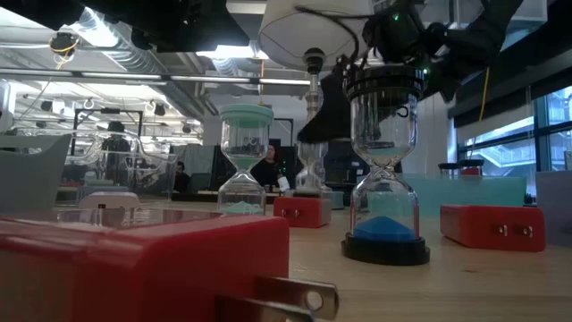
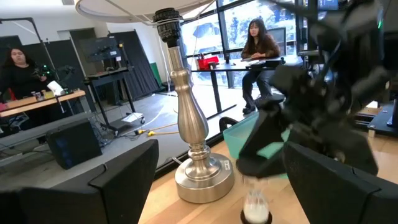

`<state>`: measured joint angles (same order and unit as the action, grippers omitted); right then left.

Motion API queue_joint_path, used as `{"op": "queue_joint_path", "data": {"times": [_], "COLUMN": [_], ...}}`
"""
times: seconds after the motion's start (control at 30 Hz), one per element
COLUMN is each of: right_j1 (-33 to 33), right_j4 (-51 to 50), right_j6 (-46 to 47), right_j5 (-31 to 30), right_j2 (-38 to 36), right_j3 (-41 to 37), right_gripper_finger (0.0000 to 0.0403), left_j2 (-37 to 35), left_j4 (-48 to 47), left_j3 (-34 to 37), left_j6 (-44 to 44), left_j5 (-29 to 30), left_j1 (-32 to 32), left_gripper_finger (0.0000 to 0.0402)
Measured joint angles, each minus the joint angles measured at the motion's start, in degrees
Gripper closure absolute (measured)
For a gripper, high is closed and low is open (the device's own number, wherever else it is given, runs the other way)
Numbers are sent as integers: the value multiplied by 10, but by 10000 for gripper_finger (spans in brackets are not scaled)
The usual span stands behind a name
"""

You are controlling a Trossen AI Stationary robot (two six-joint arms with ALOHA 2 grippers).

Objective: Pick & Place Office items
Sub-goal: Put the white hourglass into the green bin

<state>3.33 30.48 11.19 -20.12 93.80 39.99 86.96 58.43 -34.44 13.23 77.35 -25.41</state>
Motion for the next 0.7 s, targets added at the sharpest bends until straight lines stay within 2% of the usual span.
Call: {"op": "queue_joint_path", "data": {"times": [0.13,0.5,0.7], "right_j1": [0,0,2], "right_j4": [-56,-293,-391], "right_j6": [-17,-46,-26], "right_j5": [-13,-156,-223], "right_j2": [-66,-283,-352], "right_j3": [0,0,-1], "right_gripper_finger": [189,189,186], "left_j2": [0,0,0], "left_j4": [0,0,0], "left_j3": [0,0,0], "left_j6": [5,4,-4], "left_j5": [1,4,6], "left_j1": [0,-8,-8], "left_gripper_finger": [61,61,61]}}
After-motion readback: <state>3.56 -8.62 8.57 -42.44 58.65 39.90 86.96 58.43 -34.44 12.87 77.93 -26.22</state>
